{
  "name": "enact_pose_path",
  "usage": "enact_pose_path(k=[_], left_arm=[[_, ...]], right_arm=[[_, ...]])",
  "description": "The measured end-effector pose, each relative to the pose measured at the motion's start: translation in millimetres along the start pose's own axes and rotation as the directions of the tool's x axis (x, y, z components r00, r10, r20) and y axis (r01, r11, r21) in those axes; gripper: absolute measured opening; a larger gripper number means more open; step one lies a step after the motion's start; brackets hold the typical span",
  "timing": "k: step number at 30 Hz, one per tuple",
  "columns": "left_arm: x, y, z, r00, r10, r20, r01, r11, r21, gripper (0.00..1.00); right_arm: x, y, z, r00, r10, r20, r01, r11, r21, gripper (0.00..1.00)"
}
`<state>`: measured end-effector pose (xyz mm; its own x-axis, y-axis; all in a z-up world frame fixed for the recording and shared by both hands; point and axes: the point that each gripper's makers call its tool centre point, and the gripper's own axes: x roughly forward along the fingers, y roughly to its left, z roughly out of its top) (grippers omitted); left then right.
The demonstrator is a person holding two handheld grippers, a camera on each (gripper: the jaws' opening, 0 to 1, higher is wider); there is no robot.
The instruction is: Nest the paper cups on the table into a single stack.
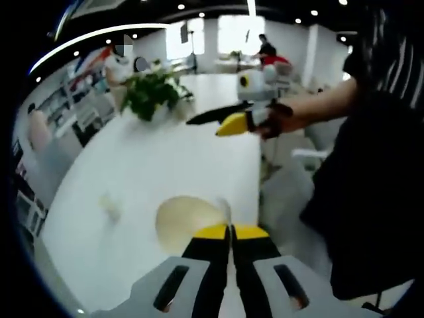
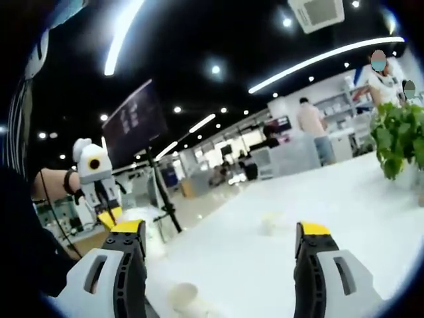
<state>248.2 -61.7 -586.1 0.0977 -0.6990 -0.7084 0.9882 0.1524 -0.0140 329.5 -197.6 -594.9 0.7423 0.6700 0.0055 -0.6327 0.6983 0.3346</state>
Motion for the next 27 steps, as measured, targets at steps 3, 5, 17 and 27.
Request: enact_pose_path(k=[3,5,17,27], left_arm=[[-8,-4.4,7.5,1.0,-0.018,-0.02,0.018,1.0,0.007,0.0],[-13,-4.0,7.0,0.998,-0.009,-0.058,0.01,1.0,0.025,0.0],[-16,-7.3,1.4,0.973,0.044,-0.228,0.005,0.978,0.21,0.0],[6,-5.0,-23.1,0.943,0.051,-0.328,0.05,0.955,0.293,0.0]], right_arm=[[0,-2,-0.7,1.0,-0.003,0.004,0.003,1.0,0.015,0.91],[0,-2,-0.7,1.0,-0.004,0.006,0.004,1.0,0.018,0.92],[0,1,-7.6,1.0,-0.001,0.0,0.001,1.0,0.012,0.93],[-8,-2,-7.9,1.0,-0.023,-0.005,0.023,1.0,0.002,0.93]])
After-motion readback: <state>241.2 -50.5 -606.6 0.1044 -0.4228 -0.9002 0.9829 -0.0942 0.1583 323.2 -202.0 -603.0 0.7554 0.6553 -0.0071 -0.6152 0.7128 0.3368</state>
